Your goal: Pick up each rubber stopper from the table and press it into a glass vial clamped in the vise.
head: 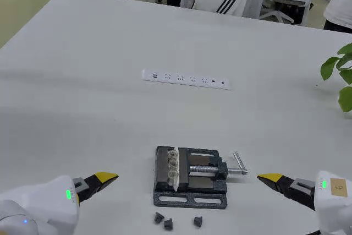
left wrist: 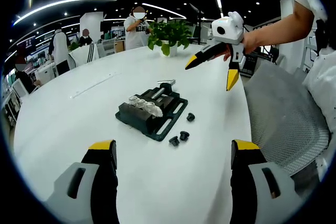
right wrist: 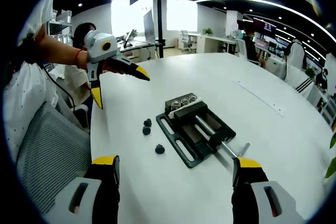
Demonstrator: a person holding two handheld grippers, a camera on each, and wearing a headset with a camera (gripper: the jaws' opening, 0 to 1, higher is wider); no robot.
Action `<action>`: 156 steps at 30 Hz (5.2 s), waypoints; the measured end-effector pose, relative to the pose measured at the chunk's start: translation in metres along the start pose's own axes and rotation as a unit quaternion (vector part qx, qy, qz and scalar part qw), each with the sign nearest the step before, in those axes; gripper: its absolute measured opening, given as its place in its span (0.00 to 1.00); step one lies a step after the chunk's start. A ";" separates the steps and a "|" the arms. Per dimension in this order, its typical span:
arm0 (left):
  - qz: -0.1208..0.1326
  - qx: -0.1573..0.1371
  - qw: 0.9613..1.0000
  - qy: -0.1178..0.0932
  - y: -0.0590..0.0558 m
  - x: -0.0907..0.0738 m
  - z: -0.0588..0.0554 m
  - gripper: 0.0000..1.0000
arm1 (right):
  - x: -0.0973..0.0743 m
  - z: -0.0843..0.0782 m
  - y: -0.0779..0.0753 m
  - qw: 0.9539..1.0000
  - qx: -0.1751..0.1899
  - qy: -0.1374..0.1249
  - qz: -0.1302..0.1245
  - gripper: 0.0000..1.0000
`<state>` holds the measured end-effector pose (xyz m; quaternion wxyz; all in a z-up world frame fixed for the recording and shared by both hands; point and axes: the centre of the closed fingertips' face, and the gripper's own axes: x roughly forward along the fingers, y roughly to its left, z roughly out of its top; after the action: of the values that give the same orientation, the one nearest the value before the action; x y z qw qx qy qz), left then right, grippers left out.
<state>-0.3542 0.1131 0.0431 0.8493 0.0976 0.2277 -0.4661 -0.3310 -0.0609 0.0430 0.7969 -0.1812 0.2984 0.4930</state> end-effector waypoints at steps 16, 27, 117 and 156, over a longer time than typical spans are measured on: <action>0.003 -0.039 0.999 0.018 -0.002 0.007 -0.002 0.72 | 0.001 0.003 0.001 1.000 0.002 -0.002 0.000 0.86; 0.014 -0.074 0.997 0.032 0.006 0.018 -0.012 0.61 | 0.001 0.004 0.001 1.000 0.006 -0.009 -0.001 0.85; 0.043 -0.206 0.966 0.154 -0.003 0.069 -0.044 0.05 | 0.000 -0.012 -0.003 1.000 0.024 -0.007 -0.003 0.80; -0.028 -0.129 0.986 0.106 -0.027 0.032 0.022 0.04 | -0.004 0.071 0.035 0.995 -0.013 -0.042 0.093 0.56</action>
<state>-0.3549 0.0661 0.0486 0.8125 0.0297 0.3775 -0.4431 -0.3425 -0.0064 0.0994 0.7568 -0.1422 0.2737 0.5763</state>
